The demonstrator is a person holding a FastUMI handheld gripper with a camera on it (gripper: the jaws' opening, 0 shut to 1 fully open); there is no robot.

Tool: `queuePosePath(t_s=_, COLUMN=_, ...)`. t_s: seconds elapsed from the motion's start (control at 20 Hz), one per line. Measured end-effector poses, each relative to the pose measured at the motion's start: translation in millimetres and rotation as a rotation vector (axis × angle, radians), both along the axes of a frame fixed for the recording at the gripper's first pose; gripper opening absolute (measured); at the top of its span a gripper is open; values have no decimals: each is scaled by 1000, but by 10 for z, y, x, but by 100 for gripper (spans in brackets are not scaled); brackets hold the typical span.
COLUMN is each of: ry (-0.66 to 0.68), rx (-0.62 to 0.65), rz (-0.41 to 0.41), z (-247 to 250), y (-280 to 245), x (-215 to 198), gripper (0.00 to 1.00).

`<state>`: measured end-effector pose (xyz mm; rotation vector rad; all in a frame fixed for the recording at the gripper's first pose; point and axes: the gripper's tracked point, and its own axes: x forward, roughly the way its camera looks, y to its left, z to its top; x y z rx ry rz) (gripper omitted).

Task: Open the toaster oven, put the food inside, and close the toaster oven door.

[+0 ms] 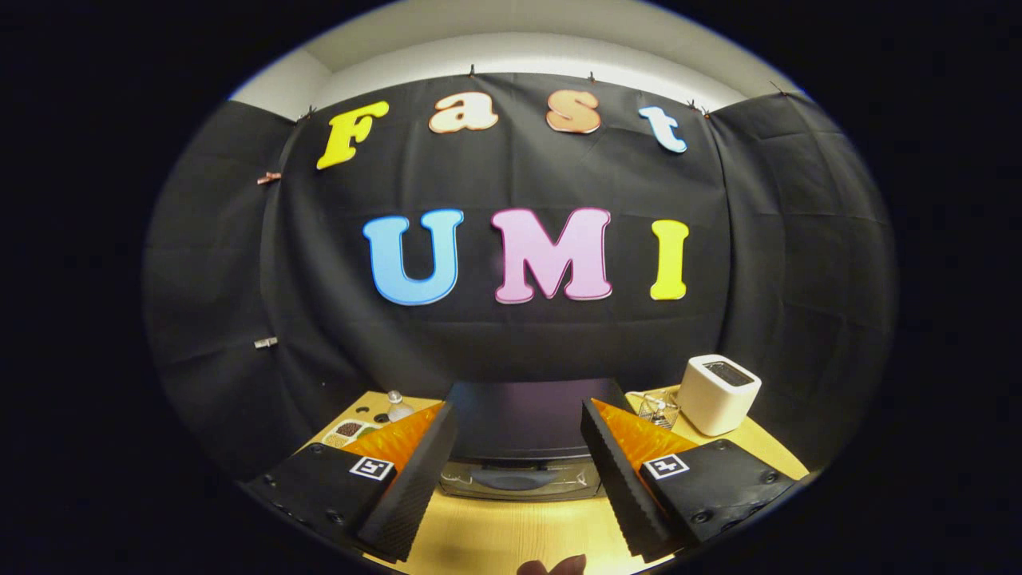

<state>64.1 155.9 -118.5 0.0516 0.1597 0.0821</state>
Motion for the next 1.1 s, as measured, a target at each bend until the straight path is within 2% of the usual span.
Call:
queuePosePath(t_s=0.45, ry=191, rx=-74, rz=-12, z=-1220, y=167, x=578, gripper=97)
queuePosePath(t_s=0.85, ry=302, rx=-39, rz=-25, z=-1589, y=106, x=745, gripper=97)
queuePosePath(t_s=1.1, ry=306, rx=-42, rz=-30, z=-1607, y=132, x=737, gripper=99)
